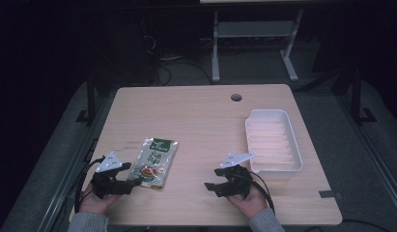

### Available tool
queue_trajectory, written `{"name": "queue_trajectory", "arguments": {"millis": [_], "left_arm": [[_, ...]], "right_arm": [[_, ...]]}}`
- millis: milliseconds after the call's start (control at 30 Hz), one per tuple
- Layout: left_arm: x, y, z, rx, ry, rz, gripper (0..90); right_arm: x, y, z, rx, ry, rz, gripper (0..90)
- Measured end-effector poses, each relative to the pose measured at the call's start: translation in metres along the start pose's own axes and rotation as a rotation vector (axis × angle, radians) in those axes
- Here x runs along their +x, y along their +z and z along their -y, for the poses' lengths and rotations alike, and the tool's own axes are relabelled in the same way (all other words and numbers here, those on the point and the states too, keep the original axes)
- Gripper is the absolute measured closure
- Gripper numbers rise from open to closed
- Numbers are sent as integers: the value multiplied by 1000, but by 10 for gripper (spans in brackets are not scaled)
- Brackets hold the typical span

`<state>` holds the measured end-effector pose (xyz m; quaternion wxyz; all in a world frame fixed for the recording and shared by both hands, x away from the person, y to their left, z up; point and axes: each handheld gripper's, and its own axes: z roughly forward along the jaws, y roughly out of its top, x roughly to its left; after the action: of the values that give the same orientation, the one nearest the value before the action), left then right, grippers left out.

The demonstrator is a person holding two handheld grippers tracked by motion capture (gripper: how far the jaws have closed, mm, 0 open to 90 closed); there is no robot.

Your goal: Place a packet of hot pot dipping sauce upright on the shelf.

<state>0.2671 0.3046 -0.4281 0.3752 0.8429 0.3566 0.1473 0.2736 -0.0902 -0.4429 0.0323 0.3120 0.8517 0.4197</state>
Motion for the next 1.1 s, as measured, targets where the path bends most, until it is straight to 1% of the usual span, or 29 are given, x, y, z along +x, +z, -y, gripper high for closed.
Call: {"name": "queue_trajectory", "arguments": {"millis": [33,100,167,267,300,367,400,433,500,533,567,600,733,767,833,867,933,1100], "left_arm": [[1,0,1,-7,-9,3,247],[2,-1,1,-8,-11,4,247],[3,-1,1,-10,-17,8,247],[2,-1,1,-14,-13,9,253],[2,0,0,-14,-12,15,268],[2,1,0,-9,-8,11,287],[2,2,-1,-9,-11,14,305],[3,3,-1,-5,-9,18,305],[4,6,-2,0,-13,16,332],[4,7,-2,2,-12,16,361],[5,8,-3,5,-10,17,361],[5,8,-3,10,-11,18,376],[4,9,-3,26,2,2,437],[4,9,-3,28,-2,2,452],[6,11,-2,43,-1,0,476],[6,11,-2,51,4,0,491],[6,13,-2,59,10,3,516],[7,19,-5,80,20,6,608]], "right_arm": [[0,0,0,0,0,0,341],[3,4,-5,13,-27,18,314],[6,9,-11,32,-45,23,306],[7,16,-18,37,-45,27,299],[6,18,-21,38,-40,24,299],[2,22,-30,41,-36,27,294],[0,23,-38,38,-30,25,294],[0,23,-38,38,-30,25,294],[-3,25,-50,41,-29,26,293],[-4,27,-60,42,-23,27,293],[-4,27,-60,42,-23,27,293],[-5,29,-66,47,-31,27,292],[-7,37,-84,61,-24,20,280],[-8,40,-89,62,-19,11,276],[-8,45,-98,67,-22,12,278],[-8,48,-102,70,-27,11,278],[-9,53,-110,73,-19,2,278],[-11,69,-132,91,-24,-6,291]]}}
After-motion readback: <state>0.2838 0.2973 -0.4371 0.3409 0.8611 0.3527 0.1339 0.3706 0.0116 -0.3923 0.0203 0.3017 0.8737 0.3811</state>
